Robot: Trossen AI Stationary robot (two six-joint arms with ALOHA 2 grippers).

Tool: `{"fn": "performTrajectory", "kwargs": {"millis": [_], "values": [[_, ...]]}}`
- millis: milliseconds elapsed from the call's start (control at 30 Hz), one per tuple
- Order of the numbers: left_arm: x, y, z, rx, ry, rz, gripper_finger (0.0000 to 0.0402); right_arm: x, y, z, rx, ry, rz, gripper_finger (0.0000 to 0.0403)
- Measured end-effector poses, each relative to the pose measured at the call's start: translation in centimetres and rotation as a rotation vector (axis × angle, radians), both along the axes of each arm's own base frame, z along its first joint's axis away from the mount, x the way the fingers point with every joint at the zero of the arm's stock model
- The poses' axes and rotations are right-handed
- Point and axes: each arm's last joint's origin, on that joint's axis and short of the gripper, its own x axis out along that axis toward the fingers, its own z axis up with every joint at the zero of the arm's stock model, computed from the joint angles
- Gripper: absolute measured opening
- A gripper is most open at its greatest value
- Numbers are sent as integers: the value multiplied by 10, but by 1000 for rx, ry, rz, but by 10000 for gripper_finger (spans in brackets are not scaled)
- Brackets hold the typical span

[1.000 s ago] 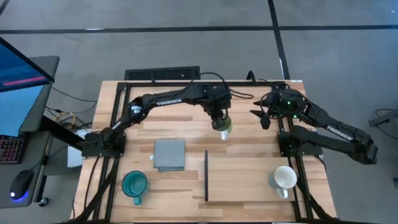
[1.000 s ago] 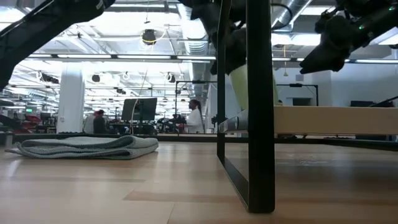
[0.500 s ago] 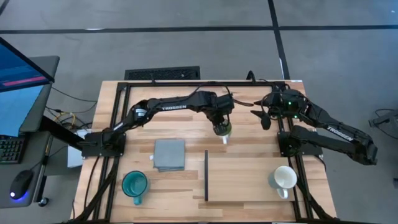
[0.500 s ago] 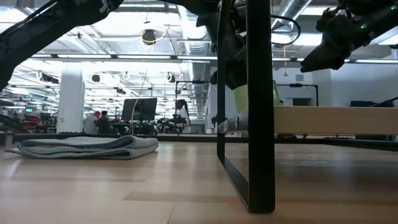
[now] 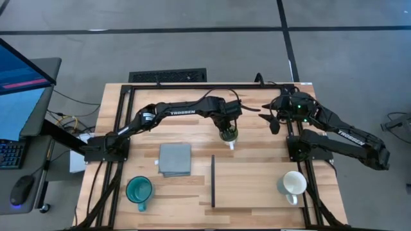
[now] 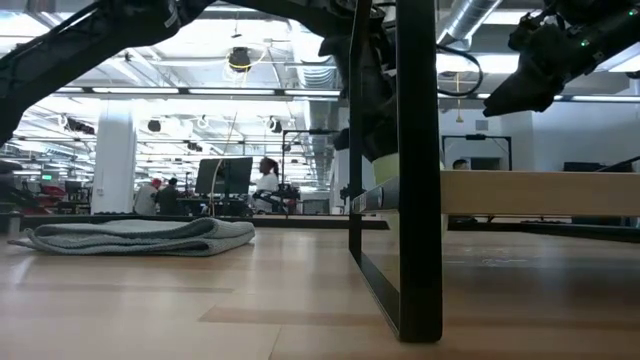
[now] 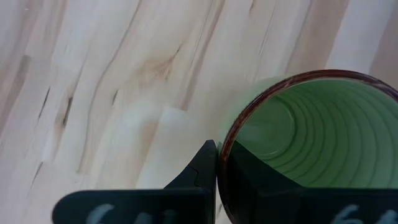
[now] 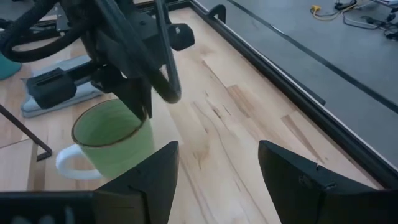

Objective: Stack small to large cups/mugs on shelf
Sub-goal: Put the green mug on the shelf

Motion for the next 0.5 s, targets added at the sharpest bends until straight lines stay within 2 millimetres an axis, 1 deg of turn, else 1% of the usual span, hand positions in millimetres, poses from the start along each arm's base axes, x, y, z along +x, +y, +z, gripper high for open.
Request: {"fn": "performTrajectory", "kwargs": {"millis": [133,333,500], "values": [[0,0,-1,1,0,1,9,0,0,0,0,0,0,244],[3,1,-1,13,-11,-15,55,0,0,0,0,0,0,244],[4,0,0,13,-22,-19,74,0,0,0,1,0,0,244]]}}
